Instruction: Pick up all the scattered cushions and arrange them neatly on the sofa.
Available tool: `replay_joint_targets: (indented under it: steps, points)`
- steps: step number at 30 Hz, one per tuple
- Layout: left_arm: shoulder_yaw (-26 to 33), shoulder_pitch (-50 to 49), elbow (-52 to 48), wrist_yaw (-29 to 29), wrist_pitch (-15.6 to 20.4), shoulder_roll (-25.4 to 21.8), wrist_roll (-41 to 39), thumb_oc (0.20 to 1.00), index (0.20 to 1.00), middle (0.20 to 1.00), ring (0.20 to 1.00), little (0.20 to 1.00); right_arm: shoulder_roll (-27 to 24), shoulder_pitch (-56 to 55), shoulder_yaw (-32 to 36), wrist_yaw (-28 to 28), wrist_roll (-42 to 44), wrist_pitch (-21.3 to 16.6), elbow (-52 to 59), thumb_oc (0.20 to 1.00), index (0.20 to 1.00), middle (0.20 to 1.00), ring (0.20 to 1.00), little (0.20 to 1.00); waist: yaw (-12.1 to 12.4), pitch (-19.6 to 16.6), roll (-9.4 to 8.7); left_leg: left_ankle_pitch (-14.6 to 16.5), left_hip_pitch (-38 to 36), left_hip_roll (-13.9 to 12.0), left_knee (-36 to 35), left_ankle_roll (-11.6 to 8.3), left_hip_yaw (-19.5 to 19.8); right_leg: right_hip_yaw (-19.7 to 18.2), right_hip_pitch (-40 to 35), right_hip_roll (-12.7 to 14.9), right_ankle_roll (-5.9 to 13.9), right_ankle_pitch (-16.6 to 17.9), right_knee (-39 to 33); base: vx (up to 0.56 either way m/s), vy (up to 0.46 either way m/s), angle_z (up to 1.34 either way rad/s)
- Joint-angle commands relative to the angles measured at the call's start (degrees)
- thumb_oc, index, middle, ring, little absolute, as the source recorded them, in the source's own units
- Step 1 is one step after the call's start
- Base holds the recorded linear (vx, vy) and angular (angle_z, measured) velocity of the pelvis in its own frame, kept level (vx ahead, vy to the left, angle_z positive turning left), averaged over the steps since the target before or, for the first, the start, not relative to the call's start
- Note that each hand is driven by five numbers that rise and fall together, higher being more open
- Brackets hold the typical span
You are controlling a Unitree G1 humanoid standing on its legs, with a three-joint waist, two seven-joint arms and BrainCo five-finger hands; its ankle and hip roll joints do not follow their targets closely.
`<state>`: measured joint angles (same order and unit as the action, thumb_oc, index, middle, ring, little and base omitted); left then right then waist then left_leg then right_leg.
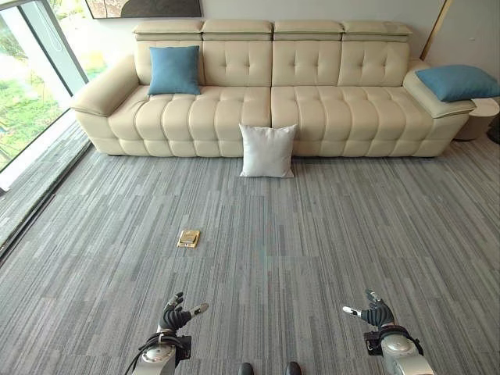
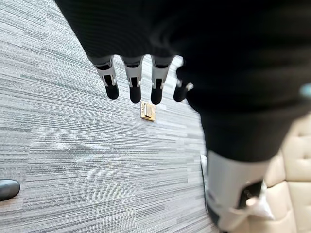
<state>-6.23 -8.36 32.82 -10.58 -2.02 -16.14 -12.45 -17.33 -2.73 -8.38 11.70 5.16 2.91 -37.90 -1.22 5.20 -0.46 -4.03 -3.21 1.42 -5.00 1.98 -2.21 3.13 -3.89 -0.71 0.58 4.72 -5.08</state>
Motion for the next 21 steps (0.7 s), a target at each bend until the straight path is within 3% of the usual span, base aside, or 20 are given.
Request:
replay_joint_targets:
  steps: [1,21]
  points:
    - [0.57,3.02,0.23,0.31,1.81,-1.22,-0.81,1.0,1.0,1.0,1.0,1.0,0.14,3.18,-0.8,0.22,1.17,-1.24,-1.36,1.0,1.0,1.0,1.0,1.0,-0.12,0.17,-0.96,6.08,-1.97,-1.97,0.0,-3.6,0.45,-0.45,-2.31,4.13,5.47,-7.75,0.23,0.0,0.0,0.0]
    - [0.67,3.12,2.42,0.59,1.15,-1.35,-1.06,1.0,1.0,1.0,1.0,1.0,0.26,3.28,-1.26,-0.01,1.09,-0.61,-2.03,1.0,1.0,1.0,1.0,1.0,-0.18,0.93,-1.23,6.32,-2.23,-2.04,0.0,-3.52,0.03,-0.45,-2.33,4.12,5.47,-7.8,0.28,0.0,0.0,0.0]
